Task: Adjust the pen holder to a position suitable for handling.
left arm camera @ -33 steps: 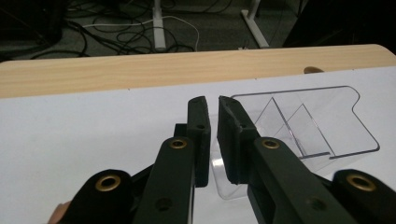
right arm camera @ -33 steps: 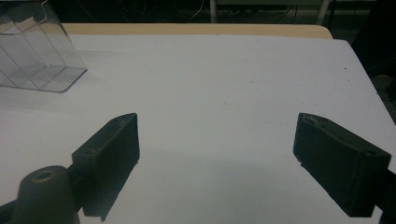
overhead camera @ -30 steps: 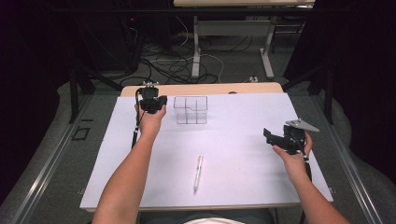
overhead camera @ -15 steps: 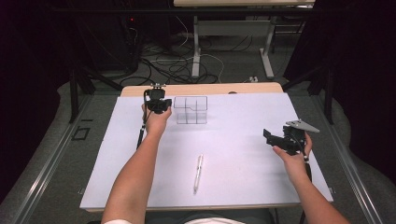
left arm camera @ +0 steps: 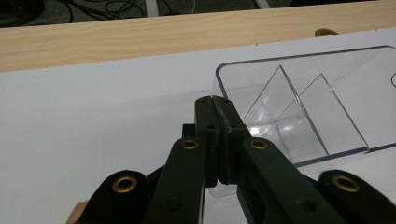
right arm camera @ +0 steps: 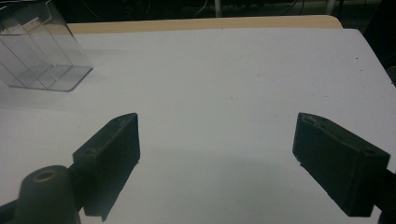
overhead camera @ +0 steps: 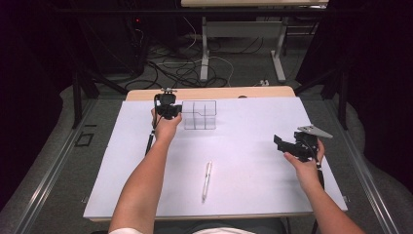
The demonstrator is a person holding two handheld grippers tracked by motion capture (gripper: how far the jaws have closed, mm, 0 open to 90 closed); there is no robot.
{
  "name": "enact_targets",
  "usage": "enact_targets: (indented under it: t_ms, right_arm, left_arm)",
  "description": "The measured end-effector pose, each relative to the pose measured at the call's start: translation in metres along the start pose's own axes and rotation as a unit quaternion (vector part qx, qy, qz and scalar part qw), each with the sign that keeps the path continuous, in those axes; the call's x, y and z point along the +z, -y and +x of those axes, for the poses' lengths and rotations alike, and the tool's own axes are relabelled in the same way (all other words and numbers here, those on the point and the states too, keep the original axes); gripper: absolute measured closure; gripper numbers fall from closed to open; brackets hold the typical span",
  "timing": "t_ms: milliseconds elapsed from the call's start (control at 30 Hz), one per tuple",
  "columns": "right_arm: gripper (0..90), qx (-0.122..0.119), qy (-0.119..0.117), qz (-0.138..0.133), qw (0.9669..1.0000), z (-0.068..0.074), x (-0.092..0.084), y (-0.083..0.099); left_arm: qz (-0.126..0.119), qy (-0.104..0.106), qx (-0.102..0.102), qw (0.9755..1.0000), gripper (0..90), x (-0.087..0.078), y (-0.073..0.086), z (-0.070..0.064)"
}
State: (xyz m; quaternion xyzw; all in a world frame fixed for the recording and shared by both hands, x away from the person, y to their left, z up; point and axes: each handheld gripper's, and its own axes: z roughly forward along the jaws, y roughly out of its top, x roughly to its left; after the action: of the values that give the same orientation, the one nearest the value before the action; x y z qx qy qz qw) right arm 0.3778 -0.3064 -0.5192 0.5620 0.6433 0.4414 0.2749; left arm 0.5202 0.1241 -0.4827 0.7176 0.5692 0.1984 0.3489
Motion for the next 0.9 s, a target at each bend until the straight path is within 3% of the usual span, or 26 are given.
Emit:
enact_targets:
  t_ms: [300,900]
  right_arm:
    - [14.5,0.000,-0.003,0.006,1.0000,0.003,0.001,0.000]
    - [14.6,0.000,-0.007,0.005,1.0000,0.004,0.002,0.000]
  left_arm:
    - [0.000,0.002,0.005,1.0000,90.0,0.000,0.001,-0.003]
    - [-0.005,0.016,0.014,0.9998,90.0,0.005,0.001,-0.027]
